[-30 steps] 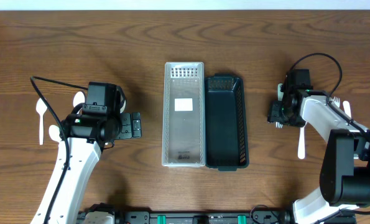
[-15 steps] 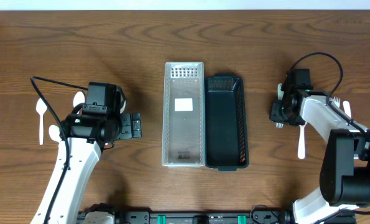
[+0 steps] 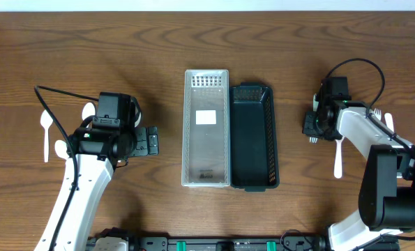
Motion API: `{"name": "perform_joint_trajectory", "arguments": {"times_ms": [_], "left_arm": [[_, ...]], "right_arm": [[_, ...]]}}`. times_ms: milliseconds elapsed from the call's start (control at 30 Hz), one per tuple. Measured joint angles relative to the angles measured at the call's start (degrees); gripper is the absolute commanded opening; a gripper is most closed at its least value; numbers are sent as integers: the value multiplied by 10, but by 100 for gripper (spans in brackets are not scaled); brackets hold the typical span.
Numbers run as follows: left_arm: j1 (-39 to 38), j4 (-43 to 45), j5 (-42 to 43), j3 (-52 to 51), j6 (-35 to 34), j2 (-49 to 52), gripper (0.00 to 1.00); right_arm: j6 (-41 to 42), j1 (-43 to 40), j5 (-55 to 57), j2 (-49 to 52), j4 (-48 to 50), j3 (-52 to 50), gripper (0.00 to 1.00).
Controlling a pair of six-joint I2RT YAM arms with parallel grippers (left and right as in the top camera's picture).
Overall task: Pack container
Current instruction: 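Carry the green spork into the black basket and release it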
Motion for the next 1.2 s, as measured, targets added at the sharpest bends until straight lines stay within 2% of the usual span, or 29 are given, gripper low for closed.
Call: {"name": "perform_joint_trajectory", "arguments": {"times_ms": [167, 333, 533, 633, 800, 1033, 1100, 1167, 1200], "left_arm": [[0, 0, 0, 0, 0, 0, 98], [0, 0, 0, 0, 0, 0, 98], [0, 0, 0, 0, 0, 0, 98], [0, 0, 0, 0, 0, 0, 98], [0, 0, 0, 0, 0, 0, 98], [0, 0, 0, 0, 0, 0, 98], [0, 0, 0, 0, 0, 0, 98], [0, 0, 0, 0, 0, 0, 98], [0, 0, 0, 0, 0, 0, 98]], "right_arm": [[0, 2, 0, 0, -37, 10, 1], [0, 36, 0, -4, -144, 119, 1], [7, 142, 0, -37, -214, 294, 1], [42, 206, -3, -55, -217, 328, 1], [134, 283, -7, -57, -223, 302, 1], [227, 350, -9, -42, -160, 154, 1], [240, 359, -11, -39, -146, 114, 8], [249, 361, -11, -39, -139, 90, 25], [251, 362, -11, -39, -137, 83, 29]]}}
